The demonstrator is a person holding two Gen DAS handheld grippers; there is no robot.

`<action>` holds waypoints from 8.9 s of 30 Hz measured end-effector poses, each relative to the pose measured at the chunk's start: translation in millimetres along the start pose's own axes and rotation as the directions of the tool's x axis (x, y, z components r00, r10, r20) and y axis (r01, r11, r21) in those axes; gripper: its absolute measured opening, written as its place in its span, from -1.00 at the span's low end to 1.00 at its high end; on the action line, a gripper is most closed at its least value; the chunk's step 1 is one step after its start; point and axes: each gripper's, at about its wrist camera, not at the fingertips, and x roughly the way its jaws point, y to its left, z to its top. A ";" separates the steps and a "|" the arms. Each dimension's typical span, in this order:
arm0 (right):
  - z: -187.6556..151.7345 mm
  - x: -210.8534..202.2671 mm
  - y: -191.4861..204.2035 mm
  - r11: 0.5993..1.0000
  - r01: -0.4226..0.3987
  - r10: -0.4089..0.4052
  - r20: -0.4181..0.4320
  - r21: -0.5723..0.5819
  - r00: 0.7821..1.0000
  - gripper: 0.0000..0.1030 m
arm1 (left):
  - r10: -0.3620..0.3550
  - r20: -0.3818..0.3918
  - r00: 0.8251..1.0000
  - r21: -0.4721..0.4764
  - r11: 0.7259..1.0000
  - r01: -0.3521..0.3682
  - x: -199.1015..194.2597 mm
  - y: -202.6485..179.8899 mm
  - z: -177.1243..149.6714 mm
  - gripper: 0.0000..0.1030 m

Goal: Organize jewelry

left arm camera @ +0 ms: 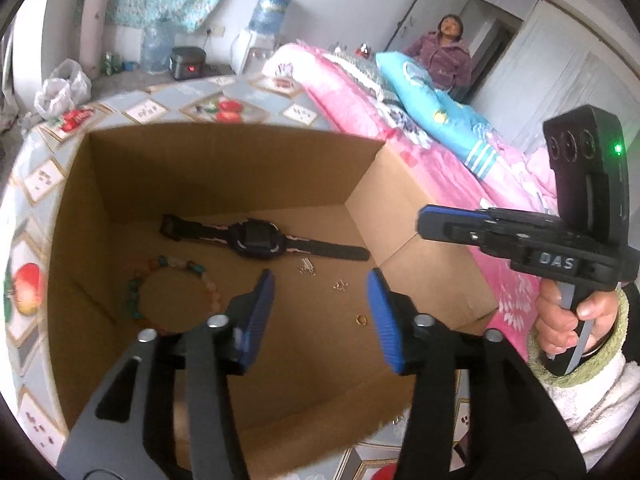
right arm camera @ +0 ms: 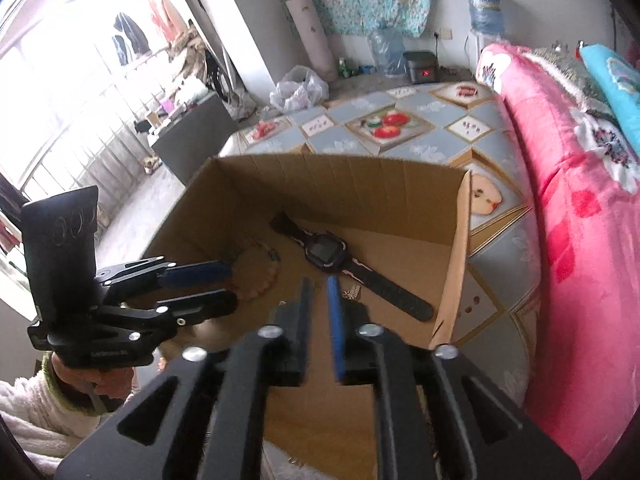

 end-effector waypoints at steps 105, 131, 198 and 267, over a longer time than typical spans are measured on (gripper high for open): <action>-176.2 61.4 92.8 0.956 0.255 -0.266 -0.057 -0.146 0.962 -0.87 | 0.281 -0.152 0.948 0.327 0.919 -0.220 10.5 -68.4 -188.7 0.84; -157.4 53.1 59.4 0.946 0.280 -0.289 -0.039 -0.162 0.956 -0.87 | 0.280 -0.154 0.948 0.328 0.919 -0.218 11.0 -68.8 -188.7 0.84; -180.0 26.5 -4.6 0.978 -0.054 0.070 -0.070 0.203 0.995 -0.61 | 0.263 -0.147 0.953 0.354 0.914 -0.198 14.3 -70.7 -190.8 0.85; -88.2 -89.3 -10.7 0.968 -0.206 0.160 0.283 0.142 0.946 -0.61 | 0.100 0.191 0.976 0.081 0.990 -0.118 -158.7 -24.4 -37.6 -0.84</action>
